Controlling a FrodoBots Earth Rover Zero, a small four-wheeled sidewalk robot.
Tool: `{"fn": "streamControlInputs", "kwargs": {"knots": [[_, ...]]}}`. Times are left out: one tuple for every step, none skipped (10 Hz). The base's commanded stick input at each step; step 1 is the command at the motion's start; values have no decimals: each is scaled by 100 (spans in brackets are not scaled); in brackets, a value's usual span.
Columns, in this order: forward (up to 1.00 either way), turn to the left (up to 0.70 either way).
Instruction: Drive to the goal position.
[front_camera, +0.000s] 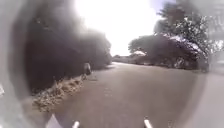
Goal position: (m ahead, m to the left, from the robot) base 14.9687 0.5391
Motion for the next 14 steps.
{"fn": "streamControlInputs", "kwargs": {"knots": [[70,0],[70,0],[70,0],[70,0],[70,-26],[70,-30],[70,-35],[70,-35],[70,-35],[70,-19],[70,-11],[70,-5],[70,-4],[70,-2]]}}
